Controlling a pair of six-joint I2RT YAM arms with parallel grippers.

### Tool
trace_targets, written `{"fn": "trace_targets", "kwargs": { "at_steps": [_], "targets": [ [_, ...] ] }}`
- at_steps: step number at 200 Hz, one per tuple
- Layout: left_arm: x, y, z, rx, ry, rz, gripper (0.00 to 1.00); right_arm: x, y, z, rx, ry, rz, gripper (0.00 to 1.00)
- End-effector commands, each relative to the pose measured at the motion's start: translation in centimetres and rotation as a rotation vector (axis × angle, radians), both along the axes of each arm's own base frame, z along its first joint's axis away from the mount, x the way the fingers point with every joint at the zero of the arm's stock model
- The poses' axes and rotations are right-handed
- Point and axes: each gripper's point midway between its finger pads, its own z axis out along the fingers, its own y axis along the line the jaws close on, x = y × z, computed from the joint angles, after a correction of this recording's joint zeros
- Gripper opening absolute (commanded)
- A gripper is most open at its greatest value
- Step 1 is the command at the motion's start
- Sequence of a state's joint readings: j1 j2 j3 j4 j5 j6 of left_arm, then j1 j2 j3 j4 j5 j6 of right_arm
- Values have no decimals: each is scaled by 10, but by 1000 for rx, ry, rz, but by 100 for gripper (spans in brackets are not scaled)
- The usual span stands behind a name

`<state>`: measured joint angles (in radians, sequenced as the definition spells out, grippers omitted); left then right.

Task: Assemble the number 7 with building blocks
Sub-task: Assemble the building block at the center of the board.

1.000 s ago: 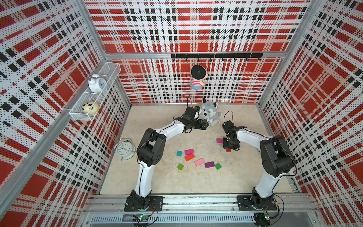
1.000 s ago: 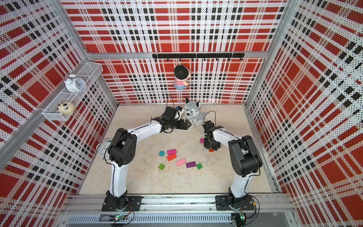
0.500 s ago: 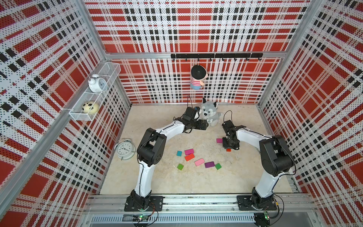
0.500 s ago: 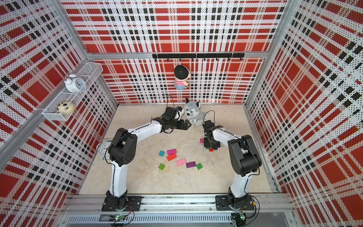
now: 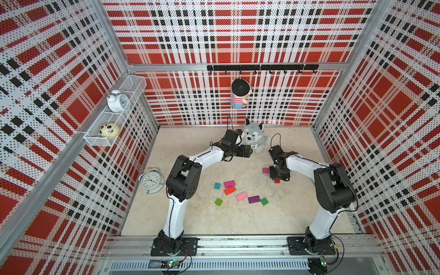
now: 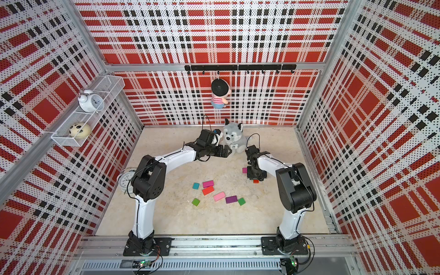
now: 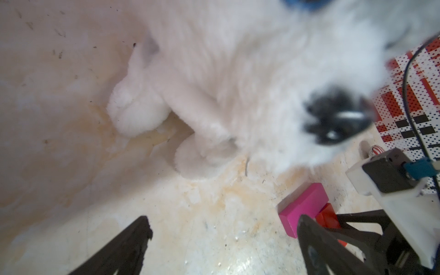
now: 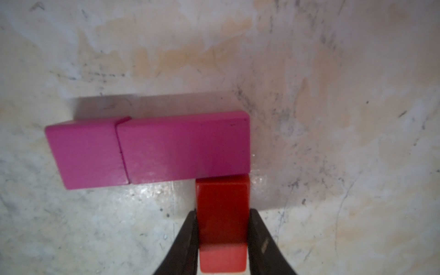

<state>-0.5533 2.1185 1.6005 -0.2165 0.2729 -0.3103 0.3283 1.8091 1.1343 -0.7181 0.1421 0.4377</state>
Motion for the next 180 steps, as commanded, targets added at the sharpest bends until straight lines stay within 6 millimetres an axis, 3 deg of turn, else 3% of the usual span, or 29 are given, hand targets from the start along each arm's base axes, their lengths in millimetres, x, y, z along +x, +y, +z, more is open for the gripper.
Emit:
{"fn": "trace_targets", "kwargs": {
  "at_steps": [1, 61, 98, 128, 156, 180],
  "targets": [
    [1, -5, -1, -6, -8, -8, 98, -1, -10, -9, -31, 29, -17, 35],
    [1, -5, 0, -6, -10, -7, 98, 2, -6, 0, -1, 11, -37, 49],
    [1, -4, 2, -7, -18, -5, 98, 12, 5, 25, 60, -56, -35, 61],
    [0, -4, 5, -14, -25, -7, 98, 16, 15, 47, 114, -107, -23, 64],
    [0, 1, 4, -10, -26, -1, 98, 11, 36, 63, 148, -137, 68, 64],
    [4, 19, 2, -16, -14, 24, 98, -7, 65, 70, 146, -149, 285, 68]
  ]
}}
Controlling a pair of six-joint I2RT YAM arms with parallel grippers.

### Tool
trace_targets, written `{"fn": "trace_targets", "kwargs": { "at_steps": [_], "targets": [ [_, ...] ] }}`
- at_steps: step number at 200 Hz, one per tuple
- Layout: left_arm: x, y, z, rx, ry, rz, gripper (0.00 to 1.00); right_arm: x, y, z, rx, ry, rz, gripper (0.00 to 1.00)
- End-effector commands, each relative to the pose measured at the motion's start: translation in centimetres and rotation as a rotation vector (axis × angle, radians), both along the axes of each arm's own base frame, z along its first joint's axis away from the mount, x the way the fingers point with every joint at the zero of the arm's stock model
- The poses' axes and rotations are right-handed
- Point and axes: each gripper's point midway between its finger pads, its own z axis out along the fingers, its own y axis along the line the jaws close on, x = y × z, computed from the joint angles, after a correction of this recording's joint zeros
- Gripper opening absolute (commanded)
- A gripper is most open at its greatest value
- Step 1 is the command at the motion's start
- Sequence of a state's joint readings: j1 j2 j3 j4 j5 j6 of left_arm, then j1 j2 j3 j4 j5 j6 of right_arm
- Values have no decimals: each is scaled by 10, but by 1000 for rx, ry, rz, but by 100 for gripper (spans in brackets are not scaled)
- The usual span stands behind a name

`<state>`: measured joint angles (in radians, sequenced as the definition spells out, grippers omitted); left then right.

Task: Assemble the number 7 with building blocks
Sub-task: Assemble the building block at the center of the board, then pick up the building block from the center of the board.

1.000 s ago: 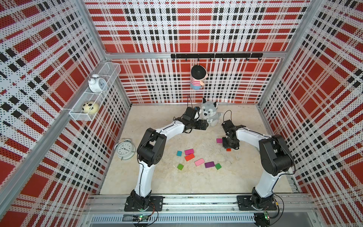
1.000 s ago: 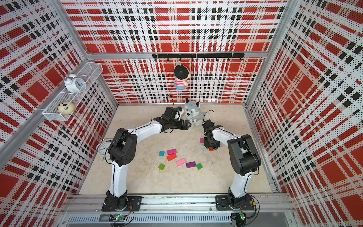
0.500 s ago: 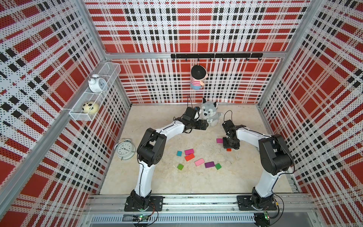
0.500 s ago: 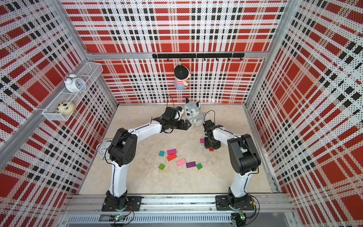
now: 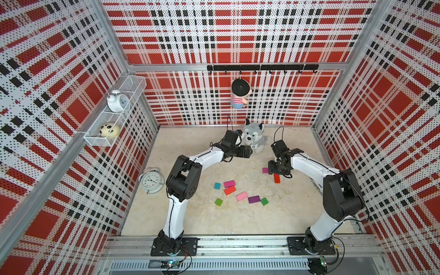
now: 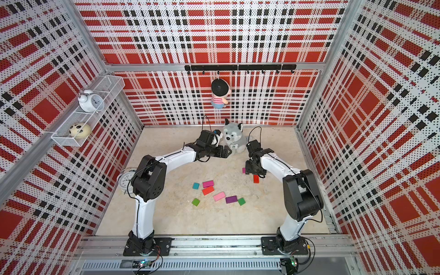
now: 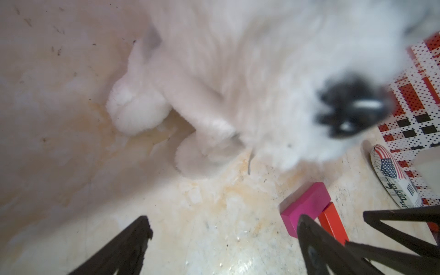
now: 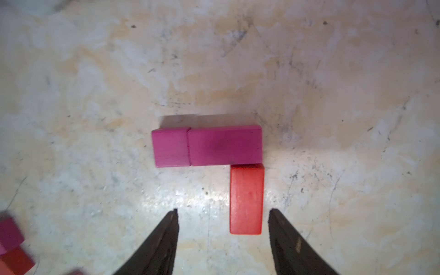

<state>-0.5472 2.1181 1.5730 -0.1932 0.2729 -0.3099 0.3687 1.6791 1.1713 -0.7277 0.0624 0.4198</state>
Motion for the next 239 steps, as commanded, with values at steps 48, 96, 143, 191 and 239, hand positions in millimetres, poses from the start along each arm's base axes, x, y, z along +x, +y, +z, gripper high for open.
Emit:
{"fn": "trace_targets", "kwargs": {
  "at_steps": [48, 96, 143, 191, 239],
  "targets": [
    [34, 91, 28, -128, -19, 154, 98, -44, 78, 25, 16, -98, 610, 69],
    [45, 125, 50, -206, -32, 218, 98, -80, 119, 8, -17, -22, 938, 70],
    [40, 133, 45, -205, -19, 237, 98, -116, 134, 2, -25, 19, 1082, 69],
    [36, 132, 40, -208, 0, 239, 98, -149, 120, -5, -77, 68, 1172, 68],
    [30, 133, 39, -203, 6, 251, 98, -157, 117, -23, -119, 80, 1206, 67]
  ]
}}
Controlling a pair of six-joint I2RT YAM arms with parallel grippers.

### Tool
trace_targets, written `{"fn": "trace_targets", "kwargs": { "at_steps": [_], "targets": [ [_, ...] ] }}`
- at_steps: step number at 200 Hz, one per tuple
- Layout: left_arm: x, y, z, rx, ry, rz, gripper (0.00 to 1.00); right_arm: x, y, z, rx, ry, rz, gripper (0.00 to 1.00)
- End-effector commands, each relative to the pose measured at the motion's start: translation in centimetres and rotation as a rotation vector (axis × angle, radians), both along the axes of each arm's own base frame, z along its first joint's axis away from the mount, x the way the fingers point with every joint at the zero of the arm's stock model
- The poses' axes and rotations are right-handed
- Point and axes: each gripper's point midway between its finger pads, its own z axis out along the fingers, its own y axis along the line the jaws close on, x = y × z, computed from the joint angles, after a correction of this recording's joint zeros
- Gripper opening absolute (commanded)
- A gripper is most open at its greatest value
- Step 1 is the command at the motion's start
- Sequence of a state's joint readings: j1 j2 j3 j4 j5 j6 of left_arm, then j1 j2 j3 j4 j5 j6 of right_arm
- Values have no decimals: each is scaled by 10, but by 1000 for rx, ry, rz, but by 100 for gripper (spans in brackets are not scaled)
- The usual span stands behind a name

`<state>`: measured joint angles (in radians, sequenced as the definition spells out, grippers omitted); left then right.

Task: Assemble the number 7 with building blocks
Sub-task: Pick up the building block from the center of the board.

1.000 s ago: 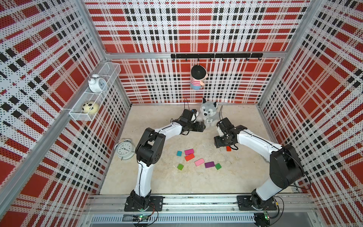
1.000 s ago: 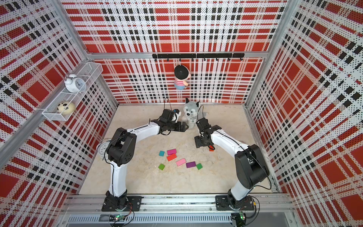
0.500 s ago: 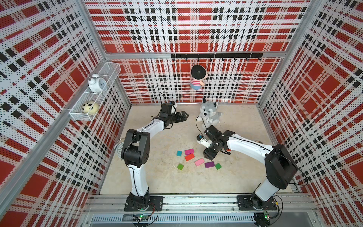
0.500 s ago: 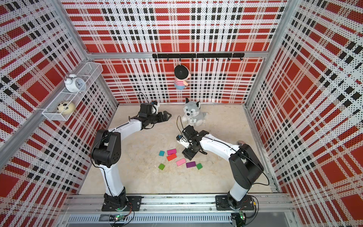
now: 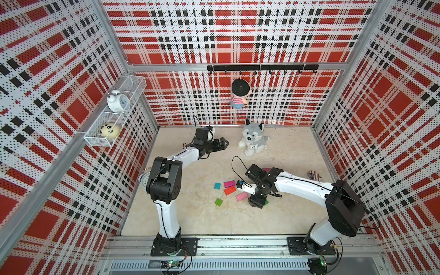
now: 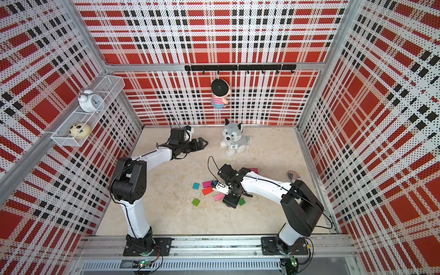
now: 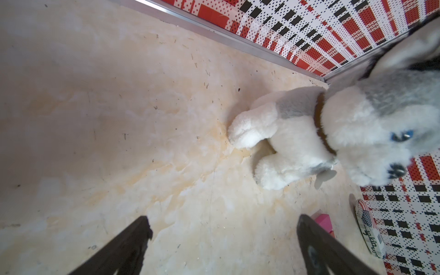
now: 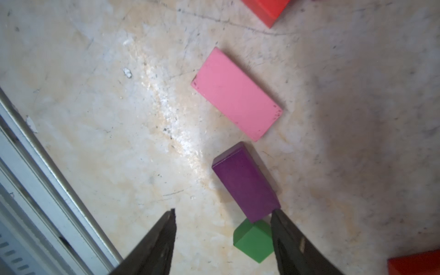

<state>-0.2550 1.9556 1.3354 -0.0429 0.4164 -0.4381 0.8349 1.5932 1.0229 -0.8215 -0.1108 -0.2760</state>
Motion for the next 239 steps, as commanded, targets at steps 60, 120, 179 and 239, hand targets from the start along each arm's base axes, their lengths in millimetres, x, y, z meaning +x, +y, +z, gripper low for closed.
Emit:
{"fn": "trace_targets", "kwargs": {
  "at_steps": [60, 120, 179, 239],
  "targets": [
    [-4, -9, 20, -17, -44, -9, 98, 19, -2, -13, -86, -83, 46, 65],
    [-1, -6, 20, -18, -48, -8, 98, 24, 2, -16, -95, -86, 72, 62],
    [-2, 0, 20, -15, -49, 3, 98, 23, 2, -25, -118, -66, 99, 59],
    [-6, 2, 16, -16, -43, 8, 98, 18, -6, -37, -173, -54, 104, 56]
  ]
}}
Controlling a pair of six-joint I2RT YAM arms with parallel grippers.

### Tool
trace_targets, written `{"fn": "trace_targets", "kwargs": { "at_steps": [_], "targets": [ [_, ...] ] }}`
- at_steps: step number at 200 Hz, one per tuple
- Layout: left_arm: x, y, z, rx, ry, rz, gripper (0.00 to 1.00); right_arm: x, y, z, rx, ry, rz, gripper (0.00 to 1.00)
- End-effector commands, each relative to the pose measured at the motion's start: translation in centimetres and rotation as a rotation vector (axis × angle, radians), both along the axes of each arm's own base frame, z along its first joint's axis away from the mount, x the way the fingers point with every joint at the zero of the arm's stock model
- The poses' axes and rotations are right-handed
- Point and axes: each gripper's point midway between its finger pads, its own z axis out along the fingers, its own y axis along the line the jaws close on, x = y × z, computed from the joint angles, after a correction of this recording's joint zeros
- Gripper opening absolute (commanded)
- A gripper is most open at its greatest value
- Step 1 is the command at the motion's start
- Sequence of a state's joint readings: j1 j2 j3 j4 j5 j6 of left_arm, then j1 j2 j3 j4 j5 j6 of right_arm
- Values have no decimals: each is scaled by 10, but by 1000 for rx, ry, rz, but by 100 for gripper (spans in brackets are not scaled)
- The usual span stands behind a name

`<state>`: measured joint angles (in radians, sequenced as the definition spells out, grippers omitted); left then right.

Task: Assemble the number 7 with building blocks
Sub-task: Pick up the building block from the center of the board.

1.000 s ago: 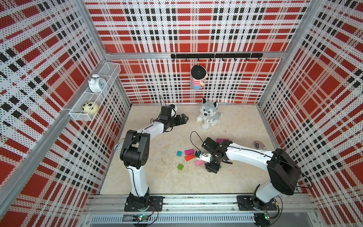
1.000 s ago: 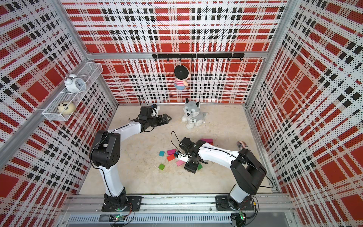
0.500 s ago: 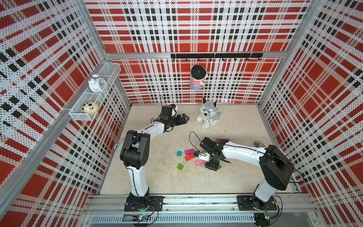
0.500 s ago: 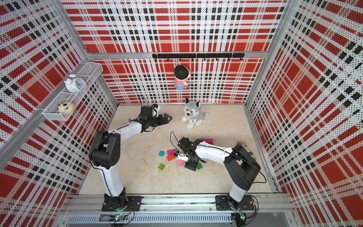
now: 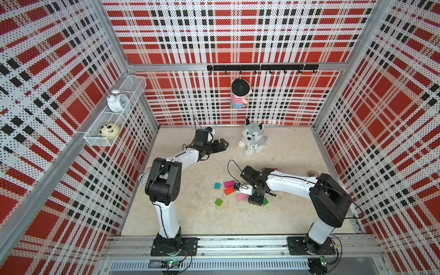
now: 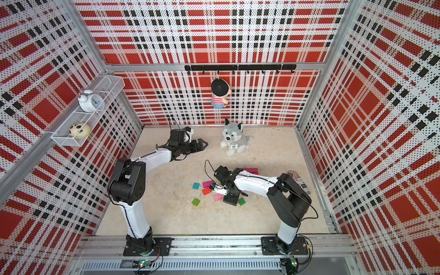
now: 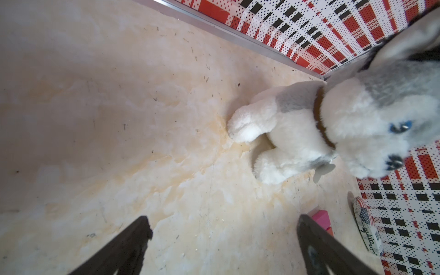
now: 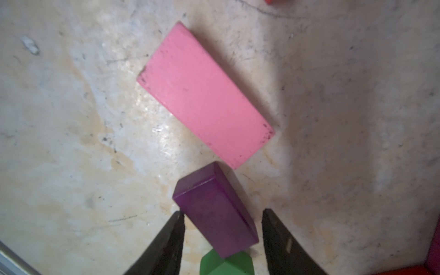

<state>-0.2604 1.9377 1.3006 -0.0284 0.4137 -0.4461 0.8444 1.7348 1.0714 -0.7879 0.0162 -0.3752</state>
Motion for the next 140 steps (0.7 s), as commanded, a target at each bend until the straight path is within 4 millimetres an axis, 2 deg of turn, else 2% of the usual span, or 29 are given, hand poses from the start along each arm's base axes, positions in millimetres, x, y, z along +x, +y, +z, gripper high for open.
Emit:
{"fn": "trace_targets", "kwargs": {
  "at_steps": [1, 45, 98, 121, 140],
  "targets": [
    [1, 3, 19, -14, -50, 7, 98, -5, -4, -8, -40, 14, 12, 56],
    [0, 3, 18, -15, -47, 5, 98, -6, -6, -18, -88, 12, 1, 52],
    [2, 1, 20, -19, -54, 1, 98, -1, 0, -10, -51, -11, -53, 31],
    [4, 0, 23, -23, -62, -1, 98, 3, 6, 4, -16, -32, -95, 24],
    [7, -2, 28, -28, -74, -9, 98, 15, 17, 28, 68, -72, -166, 23]
  ]
}}
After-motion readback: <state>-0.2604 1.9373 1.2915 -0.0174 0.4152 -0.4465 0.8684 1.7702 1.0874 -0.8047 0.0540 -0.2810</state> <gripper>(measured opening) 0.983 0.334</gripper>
